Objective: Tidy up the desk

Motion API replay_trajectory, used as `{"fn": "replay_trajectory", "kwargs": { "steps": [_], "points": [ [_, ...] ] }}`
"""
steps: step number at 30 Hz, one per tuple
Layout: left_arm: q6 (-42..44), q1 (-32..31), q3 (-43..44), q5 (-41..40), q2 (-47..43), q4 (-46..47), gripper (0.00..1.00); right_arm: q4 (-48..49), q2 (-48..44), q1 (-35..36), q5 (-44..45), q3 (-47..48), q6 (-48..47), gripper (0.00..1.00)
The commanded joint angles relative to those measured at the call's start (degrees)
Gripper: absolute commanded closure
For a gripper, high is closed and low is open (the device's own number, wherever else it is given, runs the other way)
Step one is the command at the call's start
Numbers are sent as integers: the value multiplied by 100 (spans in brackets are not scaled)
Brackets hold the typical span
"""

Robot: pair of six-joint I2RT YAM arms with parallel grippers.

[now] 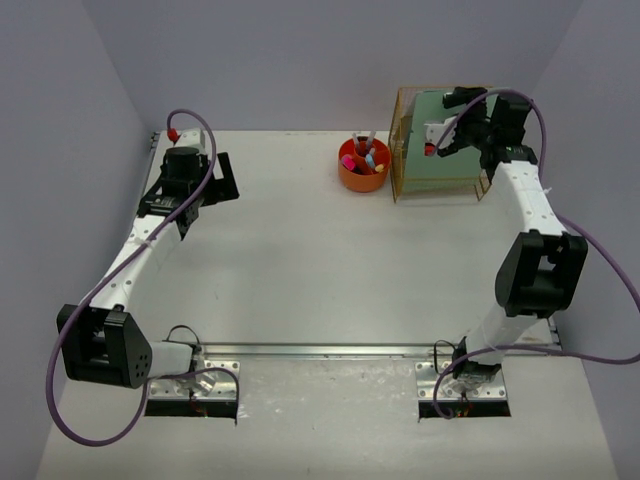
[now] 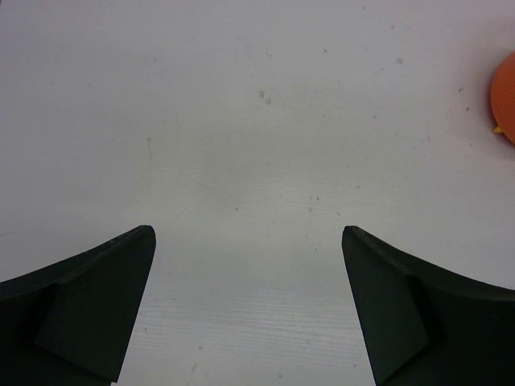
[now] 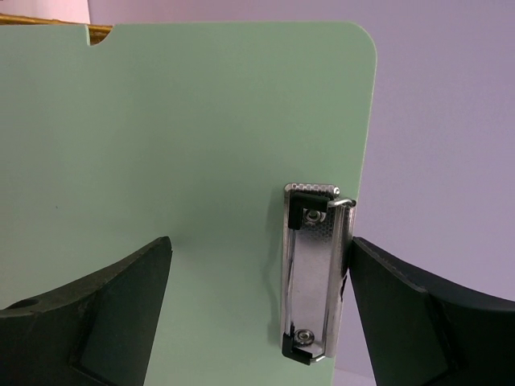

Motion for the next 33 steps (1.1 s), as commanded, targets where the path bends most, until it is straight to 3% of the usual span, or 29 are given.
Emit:
{"fn": "replay_trajectory", "kwargs": {
  "steps": [1, 3, 7, 15, 24, 33],
  "points": [
    [79, -47, 10, -51, -13, 289, 0, -822, 208, 270, 446, 424, 33, 8],
    [87, -47, 13, -34, -11, 298, 0, -1234, 312, 443, 789, 719, 148, 3],
    [88, -47, 28, -16, -12, 315, 0, -1867, 498, 599, 1278, 1278, 558, 1],
    [105, -47, 107, -36, -95, 215, 0, -1566, -87, 747, 1382, 750, 799, 3],
    [60, -47, 126, 64, -279, 147, 0, -1568, -1680, 730, 920, -336, 1154, 1],
    [71, -47, 393, 244, -248, -205, 0, -2700, -2892, 762, 277, -522, 1964, 1]
  ]
}}
